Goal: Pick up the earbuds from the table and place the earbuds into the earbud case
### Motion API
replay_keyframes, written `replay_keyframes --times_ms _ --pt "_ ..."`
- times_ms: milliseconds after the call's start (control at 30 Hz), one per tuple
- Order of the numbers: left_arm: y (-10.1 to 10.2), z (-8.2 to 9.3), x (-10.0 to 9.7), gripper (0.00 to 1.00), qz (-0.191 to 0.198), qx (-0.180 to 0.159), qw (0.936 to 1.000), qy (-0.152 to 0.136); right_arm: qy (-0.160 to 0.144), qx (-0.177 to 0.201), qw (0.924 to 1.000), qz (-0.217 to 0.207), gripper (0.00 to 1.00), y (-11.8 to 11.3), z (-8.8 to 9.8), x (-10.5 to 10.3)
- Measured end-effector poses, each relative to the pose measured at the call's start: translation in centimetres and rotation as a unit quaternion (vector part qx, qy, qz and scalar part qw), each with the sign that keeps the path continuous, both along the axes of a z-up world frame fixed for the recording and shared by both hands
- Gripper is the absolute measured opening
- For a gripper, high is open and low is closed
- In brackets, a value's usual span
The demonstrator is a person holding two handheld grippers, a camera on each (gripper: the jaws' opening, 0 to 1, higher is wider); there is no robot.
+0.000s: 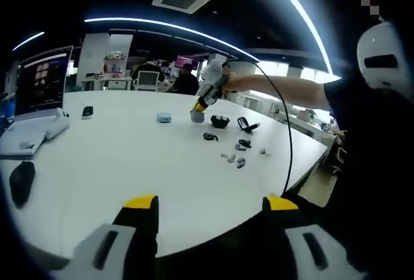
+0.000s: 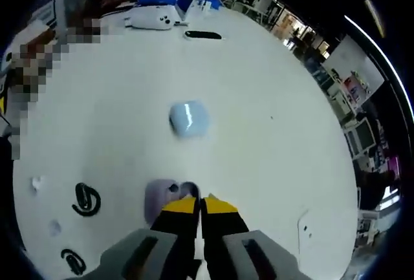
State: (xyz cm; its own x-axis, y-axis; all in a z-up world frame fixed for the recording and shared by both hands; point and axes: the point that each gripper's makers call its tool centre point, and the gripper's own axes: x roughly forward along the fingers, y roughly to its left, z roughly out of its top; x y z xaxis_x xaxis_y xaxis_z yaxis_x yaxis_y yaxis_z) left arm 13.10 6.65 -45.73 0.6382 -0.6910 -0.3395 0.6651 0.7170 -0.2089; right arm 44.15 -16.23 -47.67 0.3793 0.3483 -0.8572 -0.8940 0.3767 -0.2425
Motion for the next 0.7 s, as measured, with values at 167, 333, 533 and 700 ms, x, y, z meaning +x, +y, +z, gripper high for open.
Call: replay_keyframes --times_ms 167,333,533,700 --pt "-1.3 0.3 0.1 0.66 -0.019 0.004 0.9998 -0.005 -0.046 0.005 0.9988 0.018 0.01 -0.3 2.6 -1.8" --pt "-3.3 0.6 0.0 0.67 -0.049 0.010 0.9986 -0.013 -0.095 0.004 0.9943 0.048 0.01 -0.1 5.0 -4.8" --pt "-6.3 0.9 0.3 0.67 -0.087 0.003 0.9961 -0.014 -0.145 0.002 0.9866 0.076 0.01 0.0 7.2 -9.2" --pt "-8.8 1.0 0.9 0.66 -0.114 0.003 0.9933 -0.014 -0.173 0.012 0.9800 0.097 0.01 0.6 8.6 -13.1"
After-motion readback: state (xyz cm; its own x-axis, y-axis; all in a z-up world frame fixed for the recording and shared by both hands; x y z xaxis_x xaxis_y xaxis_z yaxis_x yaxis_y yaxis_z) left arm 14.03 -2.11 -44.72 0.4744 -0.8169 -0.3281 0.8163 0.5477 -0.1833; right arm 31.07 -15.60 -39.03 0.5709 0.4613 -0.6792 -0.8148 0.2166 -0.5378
